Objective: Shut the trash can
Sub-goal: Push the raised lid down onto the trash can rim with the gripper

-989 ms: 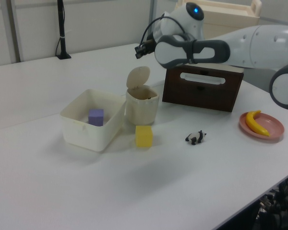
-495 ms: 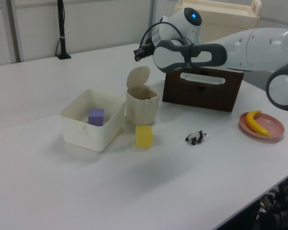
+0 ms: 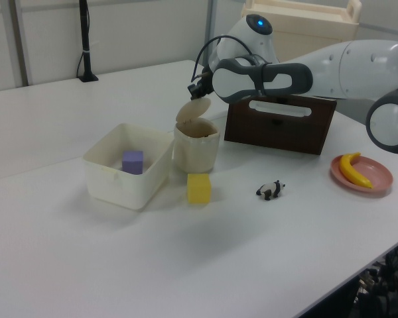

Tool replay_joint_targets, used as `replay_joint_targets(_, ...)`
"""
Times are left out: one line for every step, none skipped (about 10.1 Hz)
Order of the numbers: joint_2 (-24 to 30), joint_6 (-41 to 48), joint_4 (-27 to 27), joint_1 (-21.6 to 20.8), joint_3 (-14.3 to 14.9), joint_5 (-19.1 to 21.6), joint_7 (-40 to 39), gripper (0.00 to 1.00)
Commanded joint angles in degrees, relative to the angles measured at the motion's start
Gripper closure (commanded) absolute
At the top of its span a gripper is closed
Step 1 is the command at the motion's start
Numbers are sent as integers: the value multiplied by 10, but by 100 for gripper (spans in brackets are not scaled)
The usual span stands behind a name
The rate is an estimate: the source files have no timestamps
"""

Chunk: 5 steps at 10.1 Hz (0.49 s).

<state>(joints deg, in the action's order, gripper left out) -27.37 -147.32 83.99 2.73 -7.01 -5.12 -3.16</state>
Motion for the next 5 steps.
replay_joint_targets(7, 97, -3, -9, 7, -9, -4, 100)
replay_joint_targets(7, 118, 1, -11, 7, -9, -6, 100)
replay_joint_targets(5, 125, 7, -11, 7, -9, -6, 100)
replay_joint_targets(2, 125, 17, -18, 6, -9, -5, 100)
replay_joint_targets(-5, 125, 19, -22, 6, -9, -4, 100)
